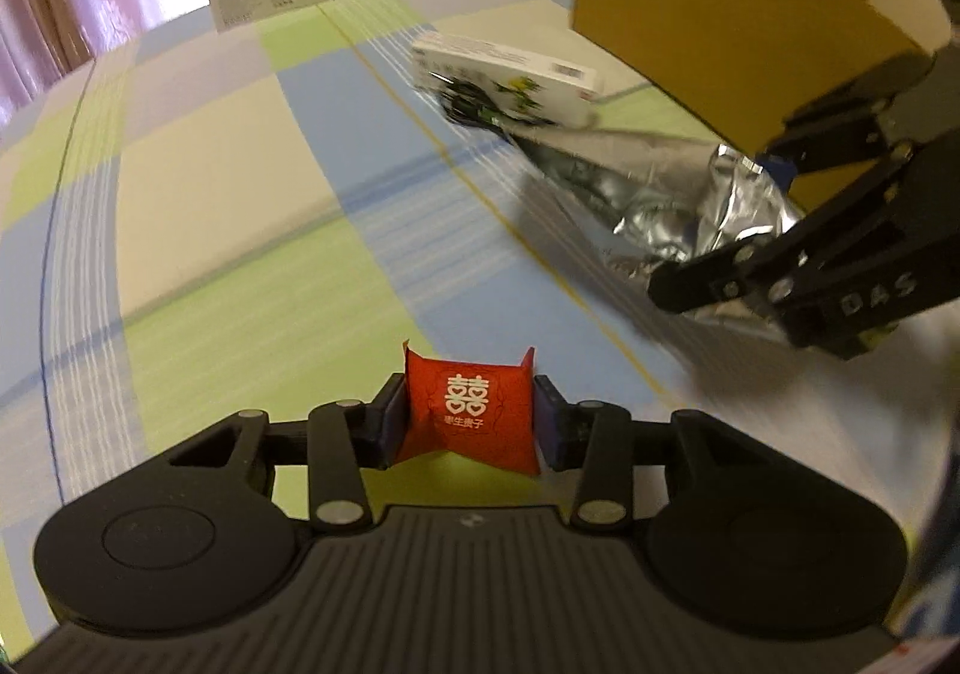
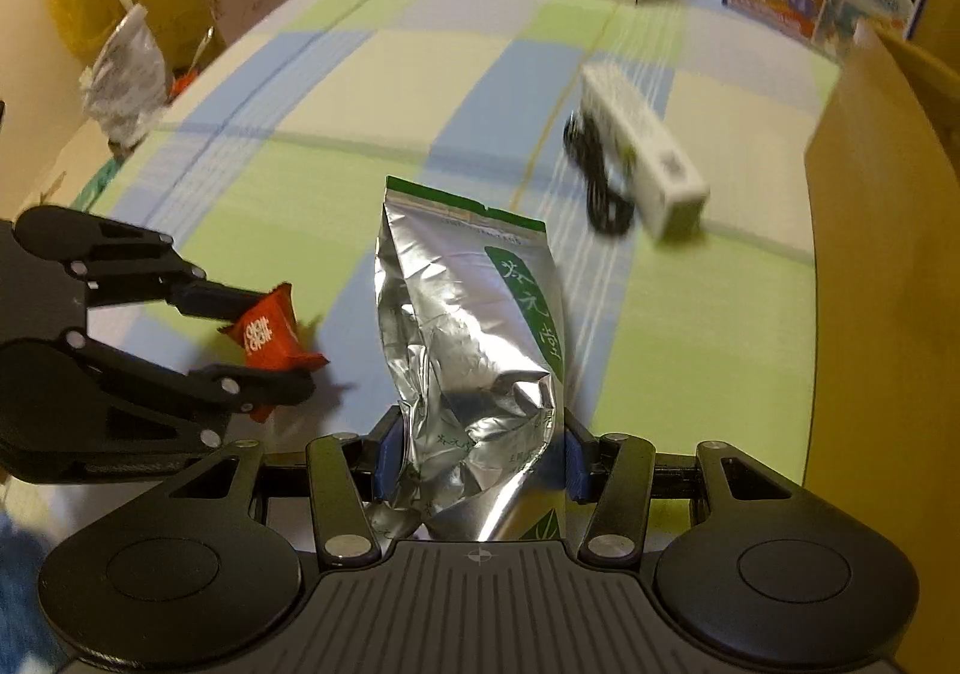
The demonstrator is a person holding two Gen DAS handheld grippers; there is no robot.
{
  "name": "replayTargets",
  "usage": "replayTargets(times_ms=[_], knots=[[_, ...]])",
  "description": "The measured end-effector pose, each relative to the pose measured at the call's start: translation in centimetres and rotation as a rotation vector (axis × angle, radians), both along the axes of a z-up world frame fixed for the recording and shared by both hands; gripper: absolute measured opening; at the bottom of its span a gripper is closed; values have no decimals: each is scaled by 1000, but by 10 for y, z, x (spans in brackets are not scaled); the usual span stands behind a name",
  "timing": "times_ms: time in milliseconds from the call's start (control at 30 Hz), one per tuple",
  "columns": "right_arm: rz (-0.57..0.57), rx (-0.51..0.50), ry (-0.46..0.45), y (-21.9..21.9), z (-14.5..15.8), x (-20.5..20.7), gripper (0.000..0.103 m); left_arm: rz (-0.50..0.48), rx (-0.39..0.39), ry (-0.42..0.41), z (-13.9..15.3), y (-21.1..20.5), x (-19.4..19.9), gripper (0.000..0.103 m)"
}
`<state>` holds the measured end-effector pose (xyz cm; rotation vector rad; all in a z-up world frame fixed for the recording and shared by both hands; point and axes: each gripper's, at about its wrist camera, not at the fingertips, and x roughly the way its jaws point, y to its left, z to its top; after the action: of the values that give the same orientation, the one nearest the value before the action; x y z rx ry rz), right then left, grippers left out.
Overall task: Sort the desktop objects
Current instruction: 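Carry the candy packet with the left tool while the right tool carries the tea bag to the cardboard box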
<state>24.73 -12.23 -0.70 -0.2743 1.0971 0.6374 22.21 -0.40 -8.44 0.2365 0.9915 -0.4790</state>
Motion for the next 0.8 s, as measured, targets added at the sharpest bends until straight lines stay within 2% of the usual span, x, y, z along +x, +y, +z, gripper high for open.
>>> replayTargets(times_ms=[100,267,533,800], knots=[[5,-29,15,-5,-7,-16,48,-8,-8,18,2,-4,-22,38],[14,-42,26,-9,-16,-26,49,6,24,18,-4,-7,-43,38],[58,-100,29,1,-21,-21,57,15,54,-3,-5,-11,-49,38],[98,-142,27,11,-26,-20,55,13,56,-7,-6,-12,-50,38]])
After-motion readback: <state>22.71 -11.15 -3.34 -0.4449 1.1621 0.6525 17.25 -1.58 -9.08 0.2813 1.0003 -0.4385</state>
